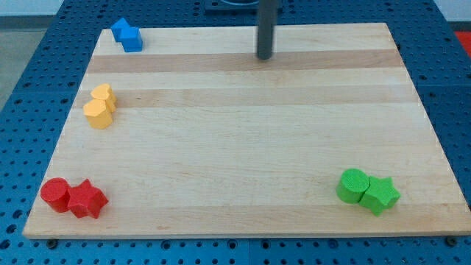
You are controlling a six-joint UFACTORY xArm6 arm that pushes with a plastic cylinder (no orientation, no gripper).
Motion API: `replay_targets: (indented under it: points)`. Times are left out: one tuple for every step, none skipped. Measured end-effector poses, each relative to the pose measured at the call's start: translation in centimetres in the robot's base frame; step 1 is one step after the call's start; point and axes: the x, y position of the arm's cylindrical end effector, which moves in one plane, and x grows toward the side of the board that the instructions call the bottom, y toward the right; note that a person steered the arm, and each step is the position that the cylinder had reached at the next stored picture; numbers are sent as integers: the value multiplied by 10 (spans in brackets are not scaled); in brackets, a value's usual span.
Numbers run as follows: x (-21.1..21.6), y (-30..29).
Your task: Nudge the green blocks
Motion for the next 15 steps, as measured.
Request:
replay_targets:
  points:
    - [50,-23]
    - [134,-23]
    - [202,-15]
    - [255,10]
    - [258,40]
    - [267,64]
    - [281,75]
    - [286,92]
    - [286,124]
    - [286,151]
    - [286,165]
    - [286,171]
    - [290,145]
    - [293,97]
    - [295,58]
